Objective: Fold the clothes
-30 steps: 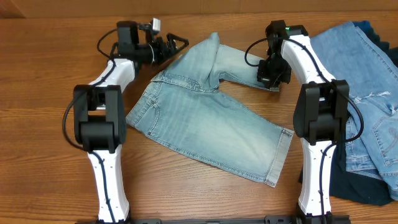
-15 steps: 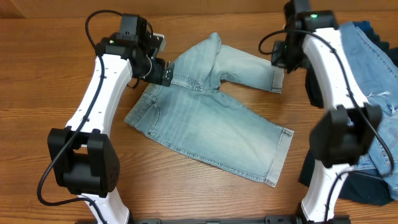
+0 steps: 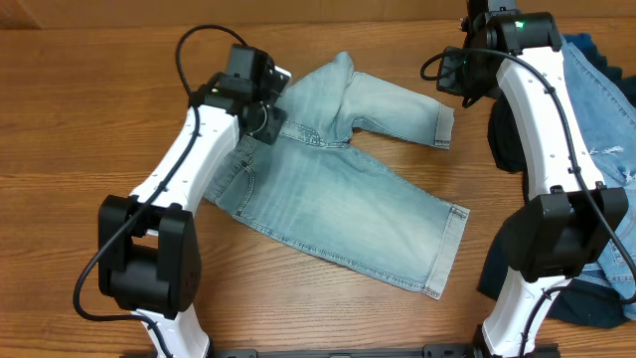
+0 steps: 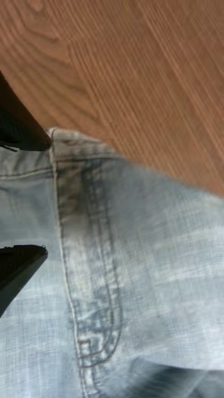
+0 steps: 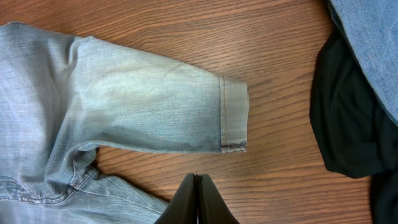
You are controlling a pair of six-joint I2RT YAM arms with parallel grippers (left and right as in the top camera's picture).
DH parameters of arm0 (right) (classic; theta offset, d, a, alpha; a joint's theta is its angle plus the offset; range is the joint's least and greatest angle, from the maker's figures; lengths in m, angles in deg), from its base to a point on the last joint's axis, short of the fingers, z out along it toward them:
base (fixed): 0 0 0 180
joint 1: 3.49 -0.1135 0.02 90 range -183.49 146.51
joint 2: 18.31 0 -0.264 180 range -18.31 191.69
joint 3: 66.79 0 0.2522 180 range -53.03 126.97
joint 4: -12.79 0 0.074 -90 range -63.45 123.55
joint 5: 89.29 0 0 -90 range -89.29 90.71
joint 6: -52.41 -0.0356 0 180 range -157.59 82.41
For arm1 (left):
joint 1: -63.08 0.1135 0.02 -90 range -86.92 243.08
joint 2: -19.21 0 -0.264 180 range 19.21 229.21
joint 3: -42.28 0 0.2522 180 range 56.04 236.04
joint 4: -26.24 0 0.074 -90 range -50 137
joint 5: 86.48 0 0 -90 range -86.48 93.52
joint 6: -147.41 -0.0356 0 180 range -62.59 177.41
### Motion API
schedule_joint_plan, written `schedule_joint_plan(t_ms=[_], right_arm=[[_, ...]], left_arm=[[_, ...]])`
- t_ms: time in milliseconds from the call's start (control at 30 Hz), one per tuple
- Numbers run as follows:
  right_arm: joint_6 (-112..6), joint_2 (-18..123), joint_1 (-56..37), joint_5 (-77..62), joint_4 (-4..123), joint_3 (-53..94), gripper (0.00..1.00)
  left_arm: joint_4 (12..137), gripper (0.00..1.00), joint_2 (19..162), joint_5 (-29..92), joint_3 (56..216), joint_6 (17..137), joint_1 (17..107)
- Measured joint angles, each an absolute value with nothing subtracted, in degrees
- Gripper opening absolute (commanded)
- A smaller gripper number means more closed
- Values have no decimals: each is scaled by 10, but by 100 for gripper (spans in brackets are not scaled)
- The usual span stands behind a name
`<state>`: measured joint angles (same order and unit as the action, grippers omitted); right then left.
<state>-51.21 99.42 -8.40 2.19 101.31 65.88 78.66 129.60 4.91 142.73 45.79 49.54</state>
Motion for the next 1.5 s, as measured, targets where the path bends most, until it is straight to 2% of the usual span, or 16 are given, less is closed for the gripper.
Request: schedule_joint_plan(t_ms=[67, 167, 500, 567, 600, 667, 700, 733, 767, 900, 1000, 1200, 1233, 1300, 1333, 1500], right_arm=[[-513, 994, -84, 22, 1013, 659, 4], [-513, 994, -84, 22, 1013, 659, 4], [-511, 994, -84, 21, 1016, 659, 4], [-511, 994, -84, 22, 1016, 659, 4], [-510, 994, -84, 22, 1017, 659, 4], [-511, 994, -84, 21, 1017, 659, 4], [-511, 994, -84, 22, 1016, 659, 4], [-511, 994, -84, 22, 1017, 659, 4], [-511, 994, -84, 21, 1017, 659, 4], [-511, 994, -84, 21, 1017, 659, 4], [-511, 994, -84, 21, 1016, 659, 4], [-511, 994, -84, 21, 1014, 659, 4], [-511, 994, -84, 21, 1011, 659, 4], [-510, 994, -84, 21, 1008, 659, 4], [-511, 994, -84, 21, 1006, 659, 4], [-510, 994, -84, 21, 1005, 659, 4]], left_arm=[[756, 89, 1302, 80, 1427, 456, 511], [755, 96, 1331, 119, 1427, 453, 532], [714, 94, 1414, 259, 1426, 470, 579], [713, 89, 1425, 273, 1426, 476, 580], [714, 80, 1425, 281, 1426, 480, 582], [717, 44, 1425, 293, 1426, 485, 584], [719, 31, 1426, 297, 1426, 486, 584], [721, 14, 1428, 302, 1426, 489, 584], [722, 4, 1430, 307, 1426, 493, 584], [739, 4, 1431, 314, 1430, 510, 588], [839, 4, 1431, 289, 1466, 524, 599], [1013, 4, 1423, 53, 1502, 589, 624], [1028, 6, 1415, 20, 1502, 601, 632], [1030, 64, 1401, -4, 1502, 607, 635], [1030, 100, 1389, -15, 1502, 612, 635], [1015, 100, 1289, -9, 1503, 606, 631]])
